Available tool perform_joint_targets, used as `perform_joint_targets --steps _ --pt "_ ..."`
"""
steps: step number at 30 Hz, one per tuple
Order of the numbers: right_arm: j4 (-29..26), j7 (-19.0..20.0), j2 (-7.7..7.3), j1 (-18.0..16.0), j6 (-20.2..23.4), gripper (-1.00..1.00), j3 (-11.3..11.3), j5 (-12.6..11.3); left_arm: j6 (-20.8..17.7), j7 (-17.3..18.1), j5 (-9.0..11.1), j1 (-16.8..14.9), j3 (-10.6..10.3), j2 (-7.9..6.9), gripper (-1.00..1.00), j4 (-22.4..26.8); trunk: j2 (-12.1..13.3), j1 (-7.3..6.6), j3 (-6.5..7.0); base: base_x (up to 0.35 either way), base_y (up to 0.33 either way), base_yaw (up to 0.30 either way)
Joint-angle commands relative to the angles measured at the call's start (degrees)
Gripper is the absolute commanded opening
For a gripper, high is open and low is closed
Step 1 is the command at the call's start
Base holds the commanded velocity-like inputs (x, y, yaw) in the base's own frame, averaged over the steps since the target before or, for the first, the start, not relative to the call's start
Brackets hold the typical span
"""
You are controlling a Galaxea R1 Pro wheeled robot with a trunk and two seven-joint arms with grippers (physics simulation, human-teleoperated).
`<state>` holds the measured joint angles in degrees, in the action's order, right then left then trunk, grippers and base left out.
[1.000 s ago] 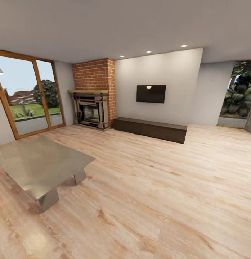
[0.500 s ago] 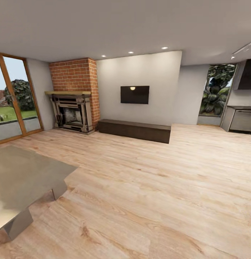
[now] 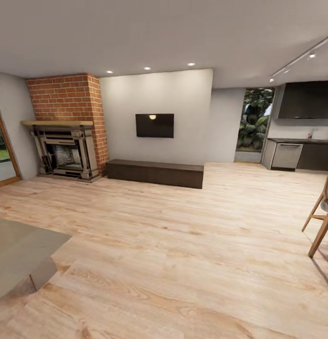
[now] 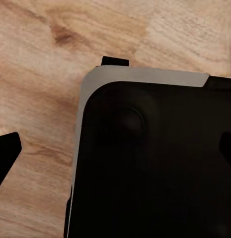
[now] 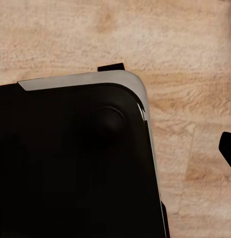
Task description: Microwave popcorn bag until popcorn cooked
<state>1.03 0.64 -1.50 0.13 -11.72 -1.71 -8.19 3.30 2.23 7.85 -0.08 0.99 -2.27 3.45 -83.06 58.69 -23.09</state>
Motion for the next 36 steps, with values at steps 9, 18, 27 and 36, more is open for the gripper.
perform_joint_targets --steps 9,18,27,36 --pt "0.11 0.07 -0.01 -0.04 -0.31 1.00 -0.14 -0.28 0.13 0.23 0.50 -0.01 0.05 -0.01 1.00 -0.02 -0.02 0.04 0.26 0.321 0.000 -0.268" --pt "0.11 0.07 -0.01 -0.04 -0.24 1.00 -0.14 -0.28 0.09 0.32 0.50 -0.01 0.06 -0.01 1.00 -0.02 -0.02 0.04 0.57 0.321 0.000 -0.268" --pt "0.11 0.14 -0.08 -0.04 -0.15 1.00 0.09 0.24 -0.04 0.32 0.50 -0.01 0.05 -0.01 1.00 -0.02 -0.02 0.04 0.81 0.321 0.000 -0.196" --pt "0.11 0.22 -0.02 -0.04 -0.06 1.00 0.35 0.54 -1.16 0.32 0.44 -0.01 -0.02 -0.01 1.00 0.14 -0.02 0.04 0.81 0.322 0.000 -0.004"
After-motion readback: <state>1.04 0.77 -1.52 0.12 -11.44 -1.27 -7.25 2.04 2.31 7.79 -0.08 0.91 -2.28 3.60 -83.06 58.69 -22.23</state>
